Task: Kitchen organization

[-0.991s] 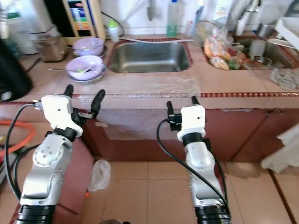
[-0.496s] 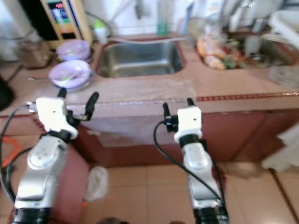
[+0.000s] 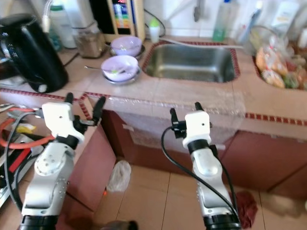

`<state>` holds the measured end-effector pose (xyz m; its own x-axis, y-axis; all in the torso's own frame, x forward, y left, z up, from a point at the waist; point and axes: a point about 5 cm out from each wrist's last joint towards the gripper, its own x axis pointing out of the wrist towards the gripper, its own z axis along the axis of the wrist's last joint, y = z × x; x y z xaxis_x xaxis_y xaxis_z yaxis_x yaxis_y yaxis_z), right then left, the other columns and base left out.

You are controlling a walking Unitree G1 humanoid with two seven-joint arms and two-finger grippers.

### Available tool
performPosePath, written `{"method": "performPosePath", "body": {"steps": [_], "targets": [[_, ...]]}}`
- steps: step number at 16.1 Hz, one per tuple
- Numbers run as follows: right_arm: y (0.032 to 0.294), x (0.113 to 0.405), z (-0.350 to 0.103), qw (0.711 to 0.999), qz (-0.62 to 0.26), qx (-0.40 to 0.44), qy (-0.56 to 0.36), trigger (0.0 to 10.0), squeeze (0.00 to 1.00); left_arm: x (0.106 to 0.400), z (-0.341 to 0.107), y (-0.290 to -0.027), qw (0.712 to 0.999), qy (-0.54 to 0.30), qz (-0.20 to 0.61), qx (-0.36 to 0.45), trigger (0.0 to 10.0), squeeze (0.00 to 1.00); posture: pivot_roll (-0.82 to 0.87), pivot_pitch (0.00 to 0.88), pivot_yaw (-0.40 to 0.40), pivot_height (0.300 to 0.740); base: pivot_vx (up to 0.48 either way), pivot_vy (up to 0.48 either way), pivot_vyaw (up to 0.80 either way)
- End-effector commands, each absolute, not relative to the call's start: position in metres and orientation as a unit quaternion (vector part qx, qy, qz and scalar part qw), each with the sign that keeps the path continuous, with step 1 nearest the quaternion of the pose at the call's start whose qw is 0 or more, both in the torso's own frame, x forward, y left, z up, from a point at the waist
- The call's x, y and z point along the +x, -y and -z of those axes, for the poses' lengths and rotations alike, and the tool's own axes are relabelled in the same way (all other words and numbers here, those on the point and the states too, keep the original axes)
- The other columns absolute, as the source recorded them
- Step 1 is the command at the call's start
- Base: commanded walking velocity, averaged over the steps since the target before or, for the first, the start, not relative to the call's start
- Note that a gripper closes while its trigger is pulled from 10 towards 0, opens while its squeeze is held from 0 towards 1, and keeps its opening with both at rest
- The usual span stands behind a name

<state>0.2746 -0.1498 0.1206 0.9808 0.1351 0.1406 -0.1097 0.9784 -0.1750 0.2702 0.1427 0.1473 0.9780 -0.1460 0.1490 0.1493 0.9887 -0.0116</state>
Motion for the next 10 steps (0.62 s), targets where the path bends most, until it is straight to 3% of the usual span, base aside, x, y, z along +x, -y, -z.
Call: {"method": "performPosePath", "body": {"steps": [1,3,10], "targets": [[0.1488,0.2749,-0.1227,0.992,-0.063,-0.078,0.08,10.0,0.0,0.2706,-0.1469,-0.1449,0.995,0.074,0.072,-0.002,10.0,0.0,-0.04,0.0,0.049,0.74,0.285,0.0,0.0],[0.1491,0.2748,-0.1221,0.992,-0.062,-0.08,0.079,10.0,0.0,0.2711,-0.1472,-0.1429,0.994,0.074,0.08,-0.007,10.0,0.0,-0.04,0.0,0.048,0.74,0.0,0.0,0.0],[0.1486,0.2742,-0.121,0.992,-0.058,-0.083,0.077,10.0,0.0,0.2706,-0.1468,-0.1396,0.993,0.073,0.092,-0.005,10.0,0.0,-0.04,0.0,0.051,0.74,0.328,0.0,0.0]]}}
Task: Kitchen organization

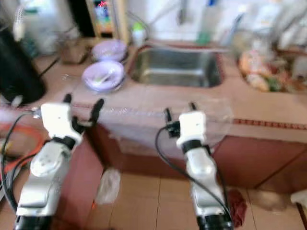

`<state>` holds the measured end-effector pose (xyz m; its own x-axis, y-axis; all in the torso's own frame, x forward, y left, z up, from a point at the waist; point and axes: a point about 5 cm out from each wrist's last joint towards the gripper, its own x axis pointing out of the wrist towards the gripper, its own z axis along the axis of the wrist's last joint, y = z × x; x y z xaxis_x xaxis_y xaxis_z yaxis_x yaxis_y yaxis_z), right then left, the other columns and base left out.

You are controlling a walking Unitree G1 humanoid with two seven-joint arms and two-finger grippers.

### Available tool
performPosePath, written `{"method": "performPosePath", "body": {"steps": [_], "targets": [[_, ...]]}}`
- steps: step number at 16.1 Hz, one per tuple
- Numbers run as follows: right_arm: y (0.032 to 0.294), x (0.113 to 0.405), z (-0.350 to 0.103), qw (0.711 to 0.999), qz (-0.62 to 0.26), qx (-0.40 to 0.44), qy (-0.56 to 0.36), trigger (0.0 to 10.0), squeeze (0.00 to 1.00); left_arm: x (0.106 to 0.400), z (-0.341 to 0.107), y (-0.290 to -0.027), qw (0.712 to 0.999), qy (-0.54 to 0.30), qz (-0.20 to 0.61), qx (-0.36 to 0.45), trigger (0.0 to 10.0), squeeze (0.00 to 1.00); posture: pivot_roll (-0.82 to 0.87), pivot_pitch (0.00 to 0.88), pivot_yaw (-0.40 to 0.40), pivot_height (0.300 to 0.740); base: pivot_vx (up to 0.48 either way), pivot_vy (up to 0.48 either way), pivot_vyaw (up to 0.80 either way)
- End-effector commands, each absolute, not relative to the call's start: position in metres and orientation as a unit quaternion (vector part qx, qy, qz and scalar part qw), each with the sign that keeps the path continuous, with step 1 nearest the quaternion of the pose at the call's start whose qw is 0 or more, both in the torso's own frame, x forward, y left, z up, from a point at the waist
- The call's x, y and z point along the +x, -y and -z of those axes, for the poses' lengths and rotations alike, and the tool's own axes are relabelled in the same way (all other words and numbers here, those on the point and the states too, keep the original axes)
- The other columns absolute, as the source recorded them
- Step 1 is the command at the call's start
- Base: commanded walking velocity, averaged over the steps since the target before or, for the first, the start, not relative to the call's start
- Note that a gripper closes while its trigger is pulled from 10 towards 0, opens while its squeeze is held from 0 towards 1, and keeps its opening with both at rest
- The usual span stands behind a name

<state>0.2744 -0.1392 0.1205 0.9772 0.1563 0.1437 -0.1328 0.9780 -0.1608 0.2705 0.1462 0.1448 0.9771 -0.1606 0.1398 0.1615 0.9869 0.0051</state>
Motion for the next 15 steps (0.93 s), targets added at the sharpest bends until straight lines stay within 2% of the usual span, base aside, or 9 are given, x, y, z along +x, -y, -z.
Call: {"method": "performPosePath", "body": {"steps": [1,10,15], "targets": [[0.149,0.274,-0.12,0.992,-0.058,-0.085,0.076,10.0,0.0,0.27,-0.147,-0.139,0.993,0.074,0.092,-0.005,10.0,0.0,-0.04,0.0,0.052,0.74,0.326,0.0,0.0],[0.149,0.273,-0.119,0.991,-0.065,-0.09,0.074,10.0,0.0,0.269,-0.145,-0.137,0.993,0.072,0.092,-0.005,10.0,0.0,-0.04,0.0,0.042,0.74,0.346,0.0,0.0],[0.15,0.274,-0.12,0.99,-0.07,-0.094,0.074,10.0,0.0,0.27,-0.135,-0.139,0.995,0.059,0.079,-0.017,10.0,0.0,-0.05,0.0,0.031,0.74,0.0,0.0,0.0]]}}
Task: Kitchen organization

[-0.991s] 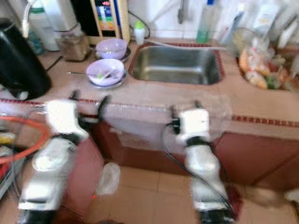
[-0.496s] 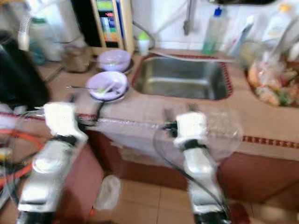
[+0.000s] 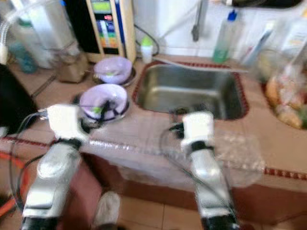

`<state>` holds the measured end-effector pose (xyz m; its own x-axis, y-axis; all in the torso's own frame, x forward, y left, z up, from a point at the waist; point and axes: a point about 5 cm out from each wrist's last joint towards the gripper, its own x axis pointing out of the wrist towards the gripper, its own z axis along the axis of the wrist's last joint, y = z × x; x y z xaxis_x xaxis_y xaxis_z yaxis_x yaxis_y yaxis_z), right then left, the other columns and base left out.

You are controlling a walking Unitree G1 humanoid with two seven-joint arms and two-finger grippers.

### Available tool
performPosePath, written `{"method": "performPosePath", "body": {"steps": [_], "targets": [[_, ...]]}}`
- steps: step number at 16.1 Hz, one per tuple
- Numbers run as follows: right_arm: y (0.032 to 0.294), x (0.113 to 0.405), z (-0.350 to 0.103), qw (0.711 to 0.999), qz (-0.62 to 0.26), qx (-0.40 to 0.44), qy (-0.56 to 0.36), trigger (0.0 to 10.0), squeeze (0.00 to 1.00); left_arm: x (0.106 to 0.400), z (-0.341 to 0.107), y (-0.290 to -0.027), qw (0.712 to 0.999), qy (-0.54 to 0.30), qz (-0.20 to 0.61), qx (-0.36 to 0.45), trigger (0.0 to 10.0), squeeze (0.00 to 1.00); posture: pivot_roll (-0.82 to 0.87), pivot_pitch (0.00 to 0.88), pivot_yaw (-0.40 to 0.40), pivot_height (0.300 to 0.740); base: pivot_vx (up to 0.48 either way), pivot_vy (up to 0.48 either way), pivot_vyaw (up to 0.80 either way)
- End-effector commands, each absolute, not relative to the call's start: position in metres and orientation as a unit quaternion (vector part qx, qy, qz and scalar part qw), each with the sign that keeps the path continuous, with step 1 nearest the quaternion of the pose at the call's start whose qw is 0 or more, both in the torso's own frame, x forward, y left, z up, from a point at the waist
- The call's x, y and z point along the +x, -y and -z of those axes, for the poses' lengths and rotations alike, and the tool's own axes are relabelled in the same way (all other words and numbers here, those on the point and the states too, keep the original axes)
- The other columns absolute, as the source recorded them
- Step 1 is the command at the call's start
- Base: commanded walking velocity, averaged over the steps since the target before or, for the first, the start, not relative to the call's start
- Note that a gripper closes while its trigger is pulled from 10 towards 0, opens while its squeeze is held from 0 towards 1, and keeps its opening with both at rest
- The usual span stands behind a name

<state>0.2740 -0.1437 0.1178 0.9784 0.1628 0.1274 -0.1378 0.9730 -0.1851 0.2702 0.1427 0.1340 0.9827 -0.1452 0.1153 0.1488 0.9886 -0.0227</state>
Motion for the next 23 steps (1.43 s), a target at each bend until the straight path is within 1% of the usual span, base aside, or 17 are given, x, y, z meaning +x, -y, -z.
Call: {"method": "performPosePath", "body": {"steps": [1,4,8,10,12,16,17,18,19,22,23], "targets": [[0.15,0.274,-0.12,0.99,-0.07,-0.094,0.074,10.0,0.0,0.27,-0.133,-0.142,0.996,0.057,0.07,-0.019,10.0,0.0,-0.05,0.0,0.031,0.74,0.0,0.0,0.0],[0.152,0.27,-0.117,0.99,-0.071,-0.099,0.068,10.0,0.0,0.266,-0.131,-0.141,0.995,0.057,0.073,-0.022,10.0,0.0,-0.05,0.0,0.024,0.74,0.0,0.0,0.0],[0.15,0.268,-0.117,0.99,-0.078,-0.096,0.064,10.0,0.0,0.266,-0.124,-0.135,0.993,0.051,0.102,-0.026,10.0,0.0,-0.06,0.007,0.025,0.74,0.0,0.0,0.0],[0.147,0.264,-0.115,0.99,-0.103,-0.076,0.053,10.0,0.0,0.268,-0.122,-0.134,0.992,0.049,0.111,-0.028,10.0,0.0,-0.08,0.015,0.026,0.74,0.0,0.0,0.0],[0.139,0.256,-0.11,0.986,-0.158,-0.052,0.033,10.0,0.0,0.27,-0.122,-0.13,0.99,0.051,0.133,-0.019,10.0,0.0,-0.08,0.019,0.029,0.74,0.0,0.0,0.0],[0.137,0.255,-0.109,0.985,-0.159,-0.055,0.03,10.0,0.0,0.275,-0.118,-0.124,0.987,0.05,0.15,-0.015,10.0,0.0,-0.09,0.023,0.035,0.74,0.0,0.0,0.0],[0.137,0.255,-0.109,0.985,-0.16,-0.054,0.03,10.0,0.0,0.278,-0.119,-0.122,0.987,0.053,0.152,-0.015,3.9,0.0,-0.1,0.023,0.036,0.74,0.0,0.0,0.0],[0.136,0.255,-0.11,0.985,-0.163,-0.054,0.029,10.0,0.0,0.281,-0.119,-0.121,0.987,0.053,0.154,-0.014,2.9,0.0,-0.1,0.023,0.037,0.74,0.0,0.0,0.0],[0.135,0.254,-0.11,0.984,-0.169,-0.051,0.027,10.0,0.0,0.283,-0.118,-0.121,0.987,0.053,0.153,-0.012,0.0,0.0,-0.1,0.024,0.039,0.74,0.0,0.0,0.0],[0.13,0.249,-0.109,0.978,-0.205,-0.029,0.016,10.0,0.0,0.286,-0.114,-0.124,0.987,0.049,0.15,-0.004,0.0,0.0,-0.11,0.019,0.045,0.74,0.0,0.0,0.0],[0.125,0.247,-0.109,0.973,-0.23,-0.012,0.007,10.0,0.0,0.287,-0.113,-0.124,0.987,0.049,0.151,-0.001,0.0,0.0,-0.11,0.019,0.046,0.74,0.0,0.0,0.0]]}}
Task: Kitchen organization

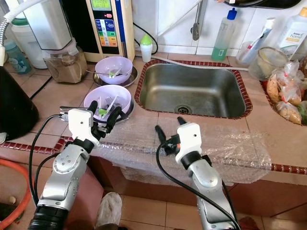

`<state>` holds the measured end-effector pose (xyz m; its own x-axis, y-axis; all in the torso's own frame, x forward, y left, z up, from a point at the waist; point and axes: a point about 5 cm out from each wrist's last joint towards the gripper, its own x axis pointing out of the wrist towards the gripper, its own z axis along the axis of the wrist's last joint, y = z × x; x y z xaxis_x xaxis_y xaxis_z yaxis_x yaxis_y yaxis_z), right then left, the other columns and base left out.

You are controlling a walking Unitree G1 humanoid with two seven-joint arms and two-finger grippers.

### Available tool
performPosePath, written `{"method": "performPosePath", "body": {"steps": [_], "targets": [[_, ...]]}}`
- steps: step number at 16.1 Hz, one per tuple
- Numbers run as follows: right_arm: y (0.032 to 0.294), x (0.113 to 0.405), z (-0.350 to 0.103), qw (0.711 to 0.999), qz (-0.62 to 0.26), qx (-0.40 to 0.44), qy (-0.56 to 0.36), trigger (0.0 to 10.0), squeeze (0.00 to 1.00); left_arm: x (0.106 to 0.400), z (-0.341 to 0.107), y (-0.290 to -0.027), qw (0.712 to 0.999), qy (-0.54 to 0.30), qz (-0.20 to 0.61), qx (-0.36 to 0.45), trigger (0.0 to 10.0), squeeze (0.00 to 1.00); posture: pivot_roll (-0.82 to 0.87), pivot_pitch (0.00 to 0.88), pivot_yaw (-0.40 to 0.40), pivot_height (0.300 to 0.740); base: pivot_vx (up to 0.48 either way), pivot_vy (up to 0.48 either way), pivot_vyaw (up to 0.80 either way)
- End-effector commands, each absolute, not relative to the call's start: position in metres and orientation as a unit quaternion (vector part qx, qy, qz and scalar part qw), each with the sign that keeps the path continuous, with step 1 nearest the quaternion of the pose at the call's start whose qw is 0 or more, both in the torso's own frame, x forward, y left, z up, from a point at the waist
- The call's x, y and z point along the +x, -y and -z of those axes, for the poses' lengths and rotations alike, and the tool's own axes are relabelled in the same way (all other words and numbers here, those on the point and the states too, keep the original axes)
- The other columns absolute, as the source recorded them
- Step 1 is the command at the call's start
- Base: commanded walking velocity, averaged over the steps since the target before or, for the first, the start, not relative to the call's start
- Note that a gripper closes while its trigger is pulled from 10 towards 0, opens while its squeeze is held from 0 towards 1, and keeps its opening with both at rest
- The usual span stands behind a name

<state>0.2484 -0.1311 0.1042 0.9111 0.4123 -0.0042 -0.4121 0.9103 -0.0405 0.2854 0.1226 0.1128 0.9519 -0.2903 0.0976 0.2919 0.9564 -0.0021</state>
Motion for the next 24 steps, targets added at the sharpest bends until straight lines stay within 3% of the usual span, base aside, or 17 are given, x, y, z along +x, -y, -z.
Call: {"method": "performPosePath", "body": {"steps": [1,6,19,24], "targets": [[0.123,0.246,-0.109,0.971,-0.241,-0.002,0.003,10.0,0.0,0.288,-0.112,-0.124,0.987,0.05,0.151,0.0,0.0,0.0,-0.11,0.017,0.047,0.74,0.0,0.0,0.0],[0.112,0.239,-0.113,0.948,-0.316,0.041,-0.01,10.0,0.0,0.289,-0.11,-0.125,0.988,0.054,0.145,0.005,0.0,0.0,-0.11,0.011,0.048,0.74,0.0,0.0,0.0],[0.11,0.24,-0.112,0.945,-0.322,0.051,-0.023,10.0,0.0,0.288,-0.11,-0.13,0.988,0.061,0.144,0.009,0.0,0.0,-0.1,0.007,0.05,0.74,0.0,0.0,0.0],[0.111,0.241,-0.111,0.947,-0.315,0.051,-0.021,10.0,0.0,0.275,-0.119,-0.127,0.985,0.08,0.154,0.013,0.0,0.0,-0.09,0.002,0.055,0.74,0.0,0.0,0.0]]}}
